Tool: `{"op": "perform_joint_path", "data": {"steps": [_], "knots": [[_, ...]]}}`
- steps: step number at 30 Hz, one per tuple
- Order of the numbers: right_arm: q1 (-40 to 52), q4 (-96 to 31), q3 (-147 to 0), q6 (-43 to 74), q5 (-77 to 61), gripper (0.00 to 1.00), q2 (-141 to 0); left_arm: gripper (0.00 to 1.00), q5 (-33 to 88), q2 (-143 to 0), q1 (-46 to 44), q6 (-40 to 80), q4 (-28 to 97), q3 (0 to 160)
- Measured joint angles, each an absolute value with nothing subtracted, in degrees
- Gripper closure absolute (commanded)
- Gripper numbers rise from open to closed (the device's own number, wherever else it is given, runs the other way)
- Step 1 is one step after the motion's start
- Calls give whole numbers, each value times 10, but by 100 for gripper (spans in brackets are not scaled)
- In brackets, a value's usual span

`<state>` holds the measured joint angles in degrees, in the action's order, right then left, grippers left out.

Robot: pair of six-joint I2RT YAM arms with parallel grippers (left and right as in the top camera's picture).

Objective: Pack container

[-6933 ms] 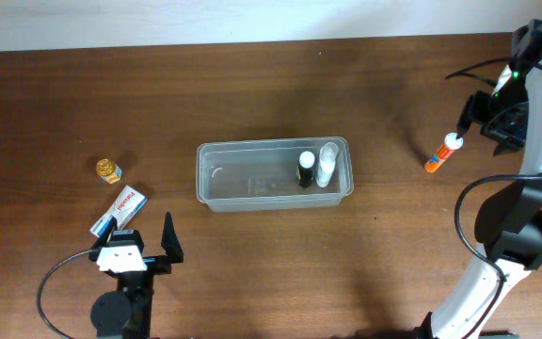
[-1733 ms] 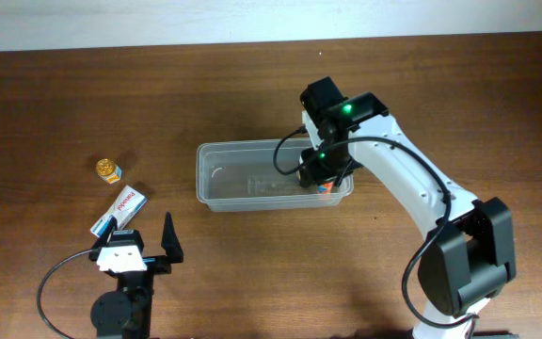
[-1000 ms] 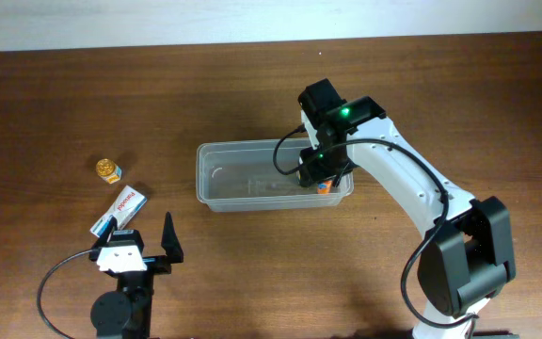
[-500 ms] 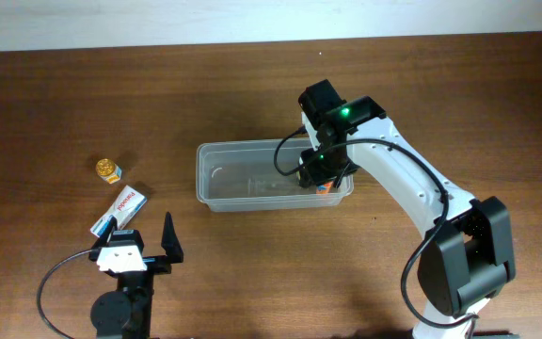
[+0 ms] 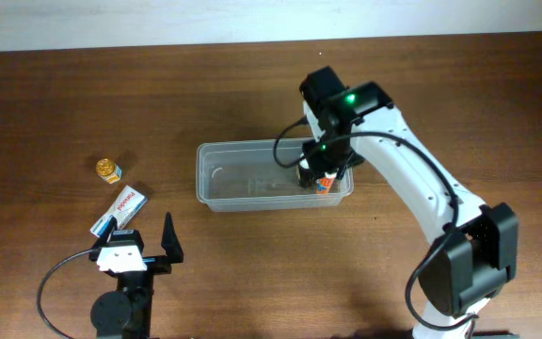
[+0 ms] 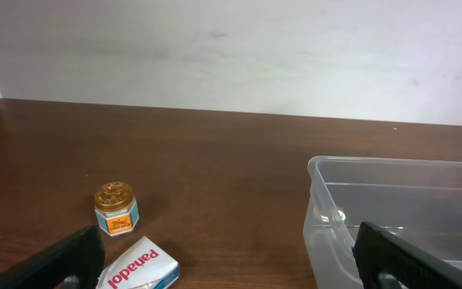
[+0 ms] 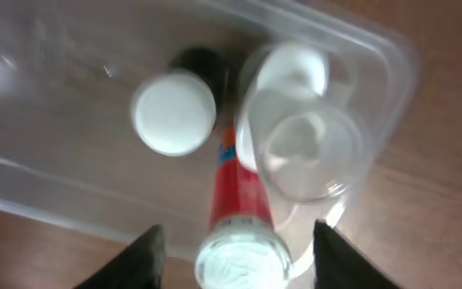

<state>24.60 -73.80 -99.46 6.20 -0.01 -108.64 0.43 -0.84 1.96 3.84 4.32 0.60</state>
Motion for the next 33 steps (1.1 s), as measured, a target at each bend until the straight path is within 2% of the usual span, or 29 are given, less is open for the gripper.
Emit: {"op": "perform_joint_path", "data": {"steps": [6,10,22,27,33], "knots": [[241,-811,-1122,76,1,16,-1086,0,4,-8,20,38,43,6],[203,-848,-1185,97,2,1,-1083,0,4,-8,20,38,43,6],[-91,-860,-1206,173,11,2,-1082,1,2,-8,20,38,43,6],[-151,-888,-1206,181,13,2,-1082,0,-7,-8,20,38,43,6],[-169,-904,-1206,182,13,2,-1082,0,-16,-8,20,38,41,6]]}}
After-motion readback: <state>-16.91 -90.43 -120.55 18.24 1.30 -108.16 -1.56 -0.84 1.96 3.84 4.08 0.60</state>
